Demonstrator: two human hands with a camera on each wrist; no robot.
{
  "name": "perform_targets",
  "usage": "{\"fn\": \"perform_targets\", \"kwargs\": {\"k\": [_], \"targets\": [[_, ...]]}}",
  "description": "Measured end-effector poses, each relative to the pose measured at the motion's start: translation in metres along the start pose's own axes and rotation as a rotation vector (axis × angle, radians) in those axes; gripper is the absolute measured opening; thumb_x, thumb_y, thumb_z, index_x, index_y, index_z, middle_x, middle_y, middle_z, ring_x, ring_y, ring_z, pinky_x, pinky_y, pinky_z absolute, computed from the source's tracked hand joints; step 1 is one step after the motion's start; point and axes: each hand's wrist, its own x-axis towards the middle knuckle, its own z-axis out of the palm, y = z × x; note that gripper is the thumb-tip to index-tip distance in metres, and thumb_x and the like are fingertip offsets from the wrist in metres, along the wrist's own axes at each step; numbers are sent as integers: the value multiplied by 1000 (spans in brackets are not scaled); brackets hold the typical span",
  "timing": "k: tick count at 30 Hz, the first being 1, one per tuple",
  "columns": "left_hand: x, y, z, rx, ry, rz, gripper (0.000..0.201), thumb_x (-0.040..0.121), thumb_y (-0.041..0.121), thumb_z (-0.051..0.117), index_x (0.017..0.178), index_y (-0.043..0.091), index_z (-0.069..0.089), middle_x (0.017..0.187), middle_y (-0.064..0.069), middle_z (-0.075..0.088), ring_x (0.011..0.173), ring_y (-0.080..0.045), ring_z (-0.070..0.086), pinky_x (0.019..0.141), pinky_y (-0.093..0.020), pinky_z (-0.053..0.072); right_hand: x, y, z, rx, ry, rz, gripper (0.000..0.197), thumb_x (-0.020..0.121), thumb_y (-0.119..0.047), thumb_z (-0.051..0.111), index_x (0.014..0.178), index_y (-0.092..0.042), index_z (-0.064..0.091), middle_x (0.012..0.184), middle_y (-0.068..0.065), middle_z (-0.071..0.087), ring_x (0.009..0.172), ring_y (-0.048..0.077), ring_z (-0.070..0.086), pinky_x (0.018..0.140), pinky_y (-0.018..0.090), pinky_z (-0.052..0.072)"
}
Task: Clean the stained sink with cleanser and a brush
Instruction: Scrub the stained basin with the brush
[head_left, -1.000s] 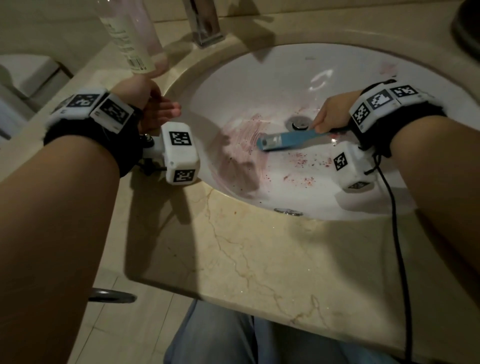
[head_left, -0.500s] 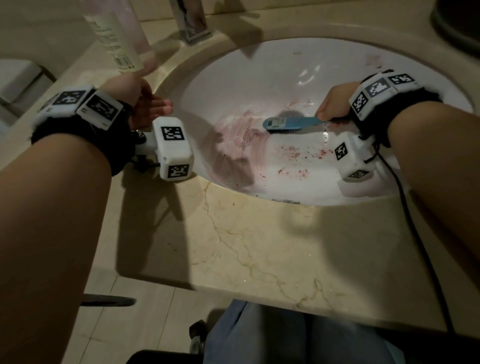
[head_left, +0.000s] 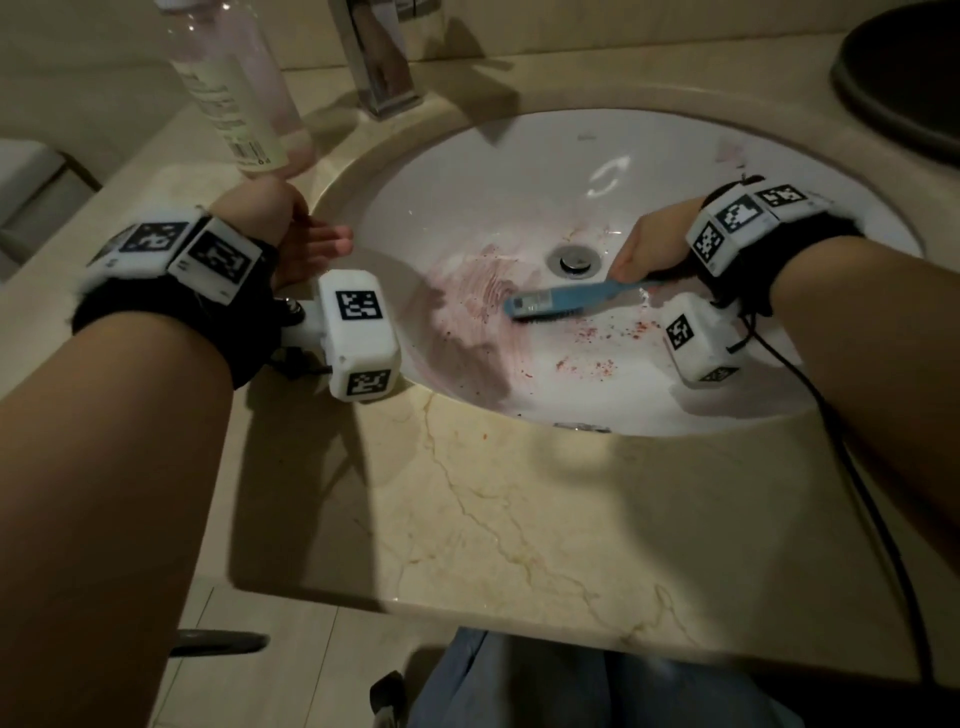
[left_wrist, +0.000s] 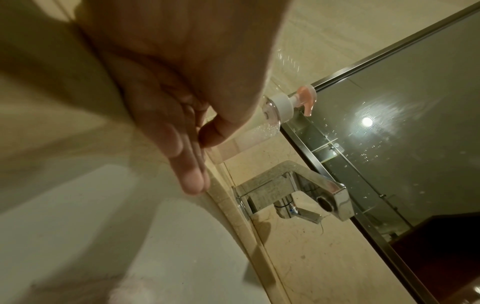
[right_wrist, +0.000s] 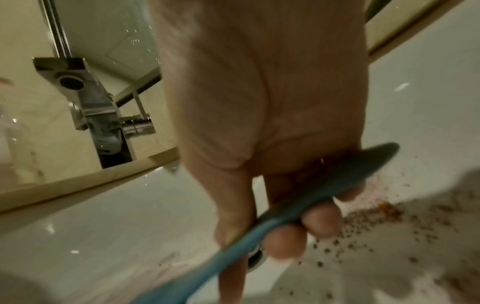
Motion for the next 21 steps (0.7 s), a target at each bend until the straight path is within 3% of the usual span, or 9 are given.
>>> {"fn": "perform_targets", "kwargs": {"k": [2,3,7,10,13,15,16,18,21], "targets": [[-2,1,1,7,-13,3,33,98,12,19,79,10,46,53,5,65,32,2,56,36,-9,40,-5,-2,0,4,-101,-37,28,95,-22,52,112,-7,68,82,10,63,68,17,53,67,20,46],[-4,1,2,11,-12,4,32,98,11,19,83,10,47,60,4,64,33,3,56,34,-8,39,-5,0,1,-1,-85,-54,28,95,-22,52,111,-5,68,80,10,63,67,17,53,66,21,45],[-12,2,4,22,-18,2,31,99,11,18,116,12,44,82,5,59,33,4,55,32,-7,37,-1,1,1,28,189,-61,29,96,-17,46,108,-4,69,65,5,56,53,14,44,56,23,37],[-14,2,4,20,-5,-3,36,99,11,19,124,11,45,88,5,62,35,4,56,32,-6,36,0,2,4,29,213,-79,29,96,-16,45,110,-7,69,69,6,57,53,12,42,55,22,36],[-15,2,4,7,14,-13,26,99,11,19,109,12,44,78,4,57,33,3,56,31,-6,37,-4,-1,7,11,-15,-149,24,94,-22,53,110,-15,70,56,-10,59,54,9,49,61,21,42],[-16,2,4,3,22,-16,26,98,11,21,100,10,46,78,4,57,32,3,56,31,-7,37,-5,-6,10,41,-206,-172,27,90,-28,58,109,-11,70,53,-10,60,52,8,52,61,18,43],[-15,2,4,1,26,-19,29,98,11,21,92,10,49,78,4,57,33,3,56,32,-7,38,-5,-6,12,83,-236,-168,33,87,-32,62,106,-7,72,53,-7,60,52,11,51,62,21,43],[-16,1,3,-9,21,-26,34,98,11,20,78,10,47,78,4,57,32,4,56,33,-7,39,-5,-6,12,111,-127,-174,35,82,-39,66,98,-8,74,54,-4,59,55,14,49,67,28,42],[-16,-1,0,-62,-7,-44,35,99,11,19,75,9,45,65,4,64,32,3,56,33,-7,39,-4,-1,8,104,179,-156,25,85,-30,65,97,-11,74,63,1,59,65,18,51,60,26,40]]}}
